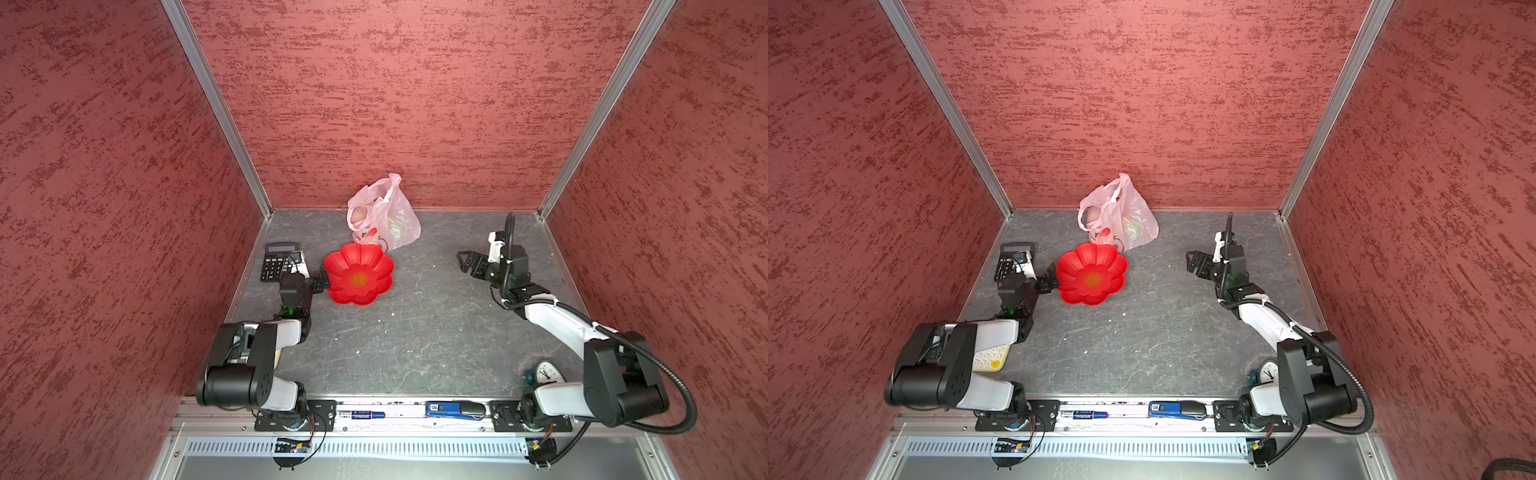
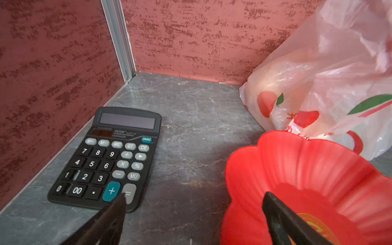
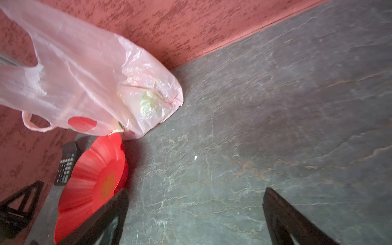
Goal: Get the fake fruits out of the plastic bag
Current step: 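Reach both grippers toward the red flower-shaped plate beside the pink bag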
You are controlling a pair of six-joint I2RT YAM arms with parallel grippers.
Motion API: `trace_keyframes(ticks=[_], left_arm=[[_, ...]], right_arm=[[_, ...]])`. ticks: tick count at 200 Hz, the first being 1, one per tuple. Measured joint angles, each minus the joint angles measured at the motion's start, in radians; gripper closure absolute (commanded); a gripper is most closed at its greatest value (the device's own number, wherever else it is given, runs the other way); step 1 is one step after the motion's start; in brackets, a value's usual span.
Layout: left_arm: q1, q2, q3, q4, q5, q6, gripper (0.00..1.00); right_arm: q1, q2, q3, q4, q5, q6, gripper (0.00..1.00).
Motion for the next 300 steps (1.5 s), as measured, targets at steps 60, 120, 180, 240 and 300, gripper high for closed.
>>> trace_keyframes(ticks=[60,120,180,240,300], left_arm=[[0.152,-0.301,0.186,-0.428,0.093,-0.325,0.00],[0.018,-0.373,0.306,-0.736,0.159,-0.407,0.00],[-0.257,-0.323,0.513,-0.950,0.106,-0.430,0.00],[-0.367,-0.269,0.245,-0.775,0.029,-0.561,0.01],[-0.419,-0.224,0.335,-0.813,0.020,-0.534,0.00]], right_arm=[[0.148,0.079,0.115,-0.041,0.079,-0.008,0.01],[0.250,0.267,0.260,-0.062,0.077,0.031,0.13],[0.350,0.397,0.317,-0.064,0.033,0.087,0.24],[0.399,0.488,0.368,-0.033,-0.017,0.132,0.26],[0.411,0.558,0.460,-0.037,-0.037,0.142,0.42]])
